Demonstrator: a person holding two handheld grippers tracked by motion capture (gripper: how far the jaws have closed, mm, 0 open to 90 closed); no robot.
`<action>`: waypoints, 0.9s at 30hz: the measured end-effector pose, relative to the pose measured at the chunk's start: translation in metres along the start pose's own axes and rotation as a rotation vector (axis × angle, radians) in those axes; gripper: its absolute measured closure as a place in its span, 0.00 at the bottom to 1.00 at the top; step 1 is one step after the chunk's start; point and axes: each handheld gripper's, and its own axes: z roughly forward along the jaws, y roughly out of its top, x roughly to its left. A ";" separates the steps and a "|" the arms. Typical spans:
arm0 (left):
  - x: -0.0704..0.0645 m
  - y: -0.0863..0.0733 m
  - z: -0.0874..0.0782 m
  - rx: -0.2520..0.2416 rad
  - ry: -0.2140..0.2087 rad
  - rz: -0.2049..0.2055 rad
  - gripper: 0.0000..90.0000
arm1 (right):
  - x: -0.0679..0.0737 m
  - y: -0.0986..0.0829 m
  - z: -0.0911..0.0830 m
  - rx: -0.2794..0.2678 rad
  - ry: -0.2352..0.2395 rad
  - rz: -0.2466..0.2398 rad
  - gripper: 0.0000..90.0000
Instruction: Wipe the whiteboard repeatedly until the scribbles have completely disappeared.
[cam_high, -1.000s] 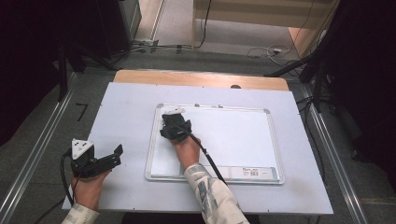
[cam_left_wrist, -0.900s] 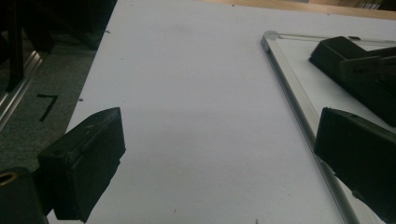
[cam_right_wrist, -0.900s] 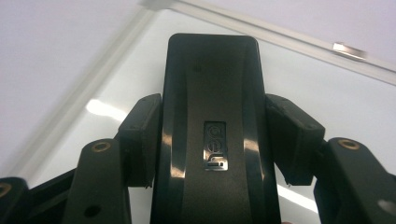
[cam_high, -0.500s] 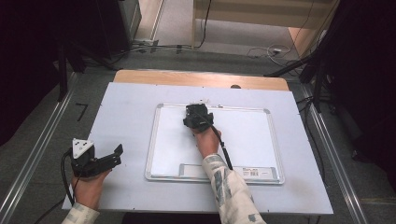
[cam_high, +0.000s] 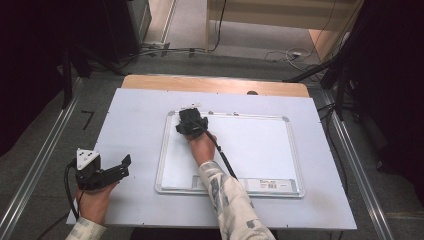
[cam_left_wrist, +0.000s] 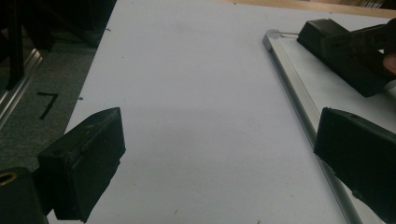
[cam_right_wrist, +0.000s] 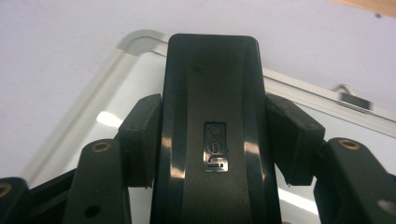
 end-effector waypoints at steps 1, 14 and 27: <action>0.000 0.000 0.000 0.001 0.001 0.000 0.03 | 0.004 0.001 0.000 0.000 0.003 -0.005 0.43; 0.000 0.000 0.001 0.001 -0.005 0.007 0.03 | 0.022 -0.015 -0.014 -0.005 0.059 -0.057 0.43; 0.000 -0.001 0.001 0.006 0.004 0.009 0.03 | -0.024 -0.023 -0.020 0.001 0.014 -0.001 0.43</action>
